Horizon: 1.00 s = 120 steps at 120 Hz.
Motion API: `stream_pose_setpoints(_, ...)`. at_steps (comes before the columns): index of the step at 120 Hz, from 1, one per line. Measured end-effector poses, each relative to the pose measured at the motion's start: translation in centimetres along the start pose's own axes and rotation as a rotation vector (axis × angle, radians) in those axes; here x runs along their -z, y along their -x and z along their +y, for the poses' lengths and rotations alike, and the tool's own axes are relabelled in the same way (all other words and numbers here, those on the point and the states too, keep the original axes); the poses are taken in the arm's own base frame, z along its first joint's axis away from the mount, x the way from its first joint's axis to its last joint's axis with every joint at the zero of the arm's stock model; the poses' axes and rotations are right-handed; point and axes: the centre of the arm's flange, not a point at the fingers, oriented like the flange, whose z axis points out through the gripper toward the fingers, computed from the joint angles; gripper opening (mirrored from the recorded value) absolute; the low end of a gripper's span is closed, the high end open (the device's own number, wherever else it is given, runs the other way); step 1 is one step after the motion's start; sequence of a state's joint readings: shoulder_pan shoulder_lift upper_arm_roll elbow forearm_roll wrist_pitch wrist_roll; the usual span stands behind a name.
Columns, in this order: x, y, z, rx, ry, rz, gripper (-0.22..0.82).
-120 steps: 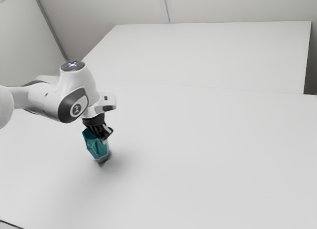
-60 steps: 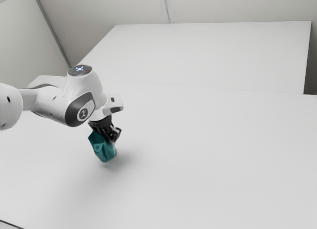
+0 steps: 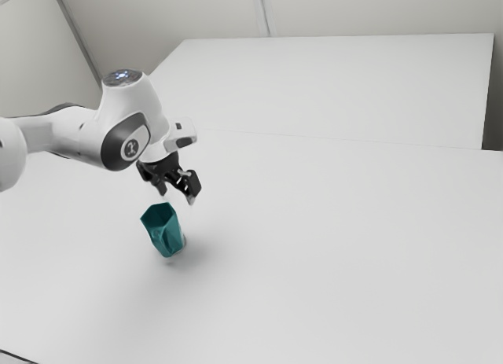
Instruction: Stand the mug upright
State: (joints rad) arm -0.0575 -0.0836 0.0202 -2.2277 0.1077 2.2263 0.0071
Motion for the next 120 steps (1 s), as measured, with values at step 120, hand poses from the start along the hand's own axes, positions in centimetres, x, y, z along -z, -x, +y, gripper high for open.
stream_pose_setpoints(120, 19.2, -4.5, -5.6, 0.125, 0.013, -0.091, 0.58)
